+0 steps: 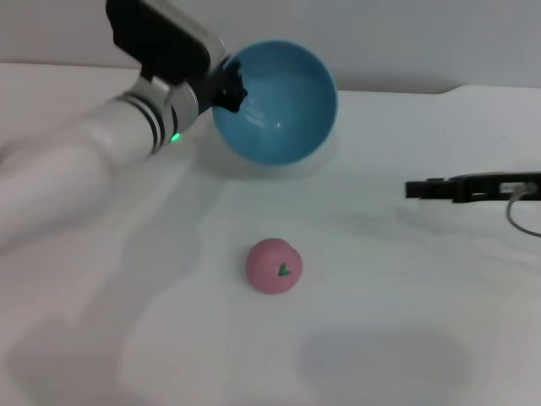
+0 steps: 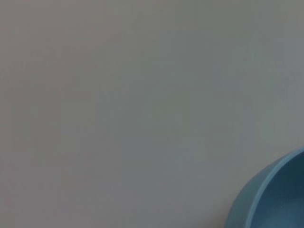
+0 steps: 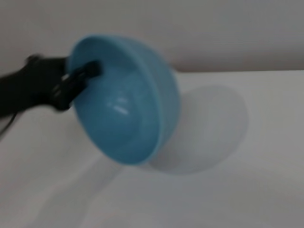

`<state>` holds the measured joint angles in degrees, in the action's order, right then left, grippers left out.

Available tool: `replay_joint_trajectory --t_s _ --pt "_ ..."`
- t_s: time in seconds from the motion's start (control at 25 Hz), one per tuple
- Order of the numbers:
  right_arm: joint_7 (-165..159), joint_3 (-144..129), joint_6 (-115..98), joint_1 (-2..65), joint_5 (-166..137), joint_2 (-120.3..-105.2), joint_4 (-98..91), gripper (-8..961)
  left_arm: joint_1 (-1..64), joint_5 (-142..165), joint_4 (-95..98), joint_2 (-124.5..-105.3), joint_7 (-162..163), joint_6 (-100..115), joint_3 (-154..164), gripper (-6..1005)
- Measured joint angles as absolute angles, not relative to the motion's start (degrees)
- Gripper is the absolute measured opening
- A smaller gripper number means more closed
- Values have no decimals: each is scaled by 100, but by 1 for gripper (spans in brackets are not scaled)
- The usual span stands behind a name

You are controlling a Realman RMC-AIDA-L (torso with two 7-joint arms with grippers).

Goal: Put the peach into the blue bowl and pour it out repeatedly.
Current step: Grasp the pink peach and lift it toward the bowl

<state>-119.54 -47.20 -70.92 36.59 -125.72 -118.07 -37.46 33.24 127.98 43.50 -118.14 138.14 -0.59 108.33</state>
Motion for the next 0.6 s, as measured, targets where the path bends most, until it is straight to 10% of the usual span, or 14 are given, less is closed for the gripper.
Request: replay_joint_trajectory --t_s 0.6 --pt "-11598 -8634 -5883 4299 -11731 -11916 -3879 586 4285 15171 4956 -11740 15479 5080 6944 0"
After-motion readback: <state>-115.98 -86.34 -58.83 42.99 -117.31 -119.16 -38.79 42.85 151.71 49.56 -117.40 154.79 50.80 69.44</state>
